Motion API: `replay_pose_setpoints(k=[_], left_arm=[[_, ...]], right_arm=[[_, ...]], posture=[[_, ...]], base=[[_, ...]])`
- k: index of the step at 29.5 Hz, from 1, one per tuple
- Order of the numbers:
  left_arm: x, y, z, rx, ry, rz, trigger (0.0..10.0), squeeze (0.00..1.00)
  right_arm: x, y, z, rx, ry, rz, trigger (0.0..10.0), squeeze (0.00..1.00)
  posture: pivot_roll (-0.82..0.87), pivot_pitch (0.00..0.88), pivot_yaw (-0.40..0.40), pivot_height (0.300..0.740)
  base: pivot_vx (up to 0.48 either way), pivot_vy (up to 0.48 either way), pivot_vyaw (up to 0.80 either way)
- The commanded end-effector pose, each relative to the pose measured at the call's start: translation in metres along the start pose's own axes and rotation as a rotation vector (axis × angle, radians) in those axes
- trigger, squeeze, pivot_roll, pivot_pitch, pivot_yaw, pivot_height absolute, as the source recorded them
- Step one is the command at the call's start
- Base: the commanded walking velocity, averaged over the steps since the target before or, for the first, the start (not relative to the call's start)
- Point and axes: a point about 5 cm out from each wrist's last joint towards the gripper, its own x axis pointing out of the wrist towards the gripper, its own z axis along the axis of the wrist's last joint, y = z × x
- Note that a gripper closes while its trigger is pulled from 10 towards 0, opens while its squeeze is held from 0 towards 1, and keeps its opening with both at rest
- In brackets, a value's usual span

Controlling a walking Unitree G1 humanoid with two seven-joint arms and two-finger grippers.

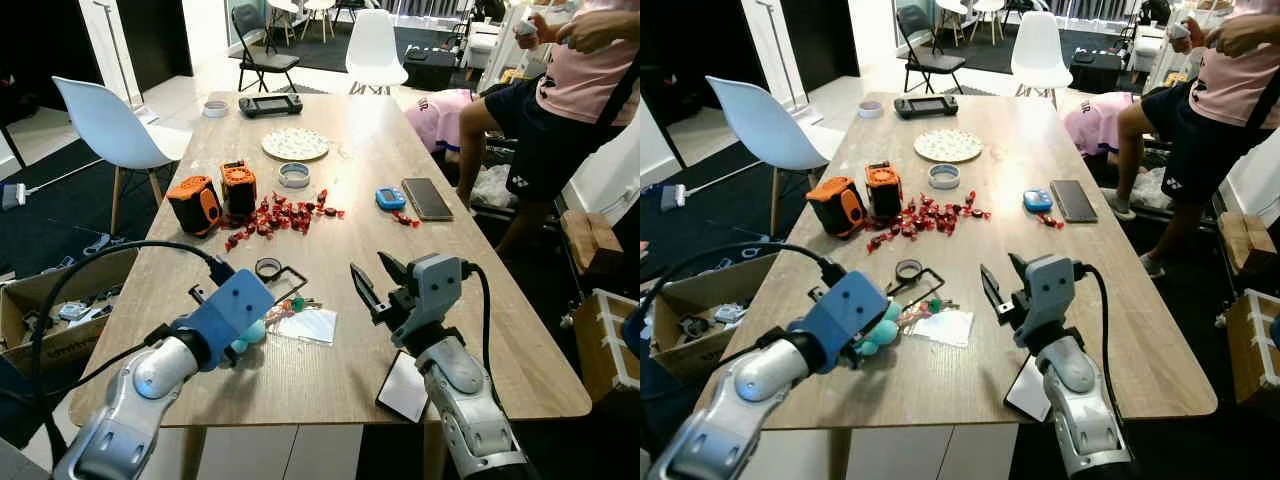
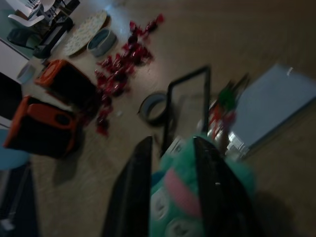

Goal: Hang keys on a hook

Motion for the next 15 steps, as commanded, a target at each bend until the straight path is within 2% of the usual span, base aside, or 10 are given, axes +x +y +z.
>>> replay_pose_setpoints(k=[1, 6, 9, 11, 12, 15], left_arm=[[-0.005, 0.008, -0.004, 0.060, 0.026, -0.018, 10.0, 1.00], [-0.007, 0.009, -0.017, 0.103, 0.078, -0.054, 10.0, 1.00], [-0.001, 0.003, -0.034, 0.132, 0.154, -0.049, 10.0, 1.00], [-0.001, 0.003, -0.034, 0.132, 0.154, -0.049, 10.0, 1.00], [-0.001, 0.001, -0.040, 0.150, 0.180, -0.055, 10.0, 1.00], [-0.006, -0.001, -0.049, 0.191, 0.214, -0.097, 10.0, 1.00]], right_arm=[[-0.002, -0.002, -0.003, 0.003, 0.019, -0.007, 10.0, 0.00], [-0.002, -0.002, -0.004, 0.006, 0.017, -0.007, 10.0, 0.00], [-0.001, -0.001, -0.003, 0.008, 0.014, -0.008, 10.0, 0.00], [-0.001, -0.001, -0.003, 0.008, 0.014, -0.008, 10.0, 0.00], [-0.001, -0.002, -0.003, 0.007, 0.013, -0.009, 10.0, 0.00], [-0.002, -0.004, -0.003, 0.007, 0.014, -0.014, 10.0, 0.00]], posture=[[0.13, 0.124, -0.020, 0.740], [0.13, 0.122, -0.019, 0.740], [0.13, 0.119, -0.017, 0.740], [0.13, 0.119, -0.017, 0.740], [0.12, 0.119, -0.017, 0.740], [0.12, 0.119, -0.017, 0.740]], base=[[0.000, 0.000, 0.00], [0.000, 0.000, 0.00], [0.000, 0.000, 0.00], [0.000, 0.000, 0.00], [0.000, 0.000, 0.00], [0.000, 0.000, 0.00]])
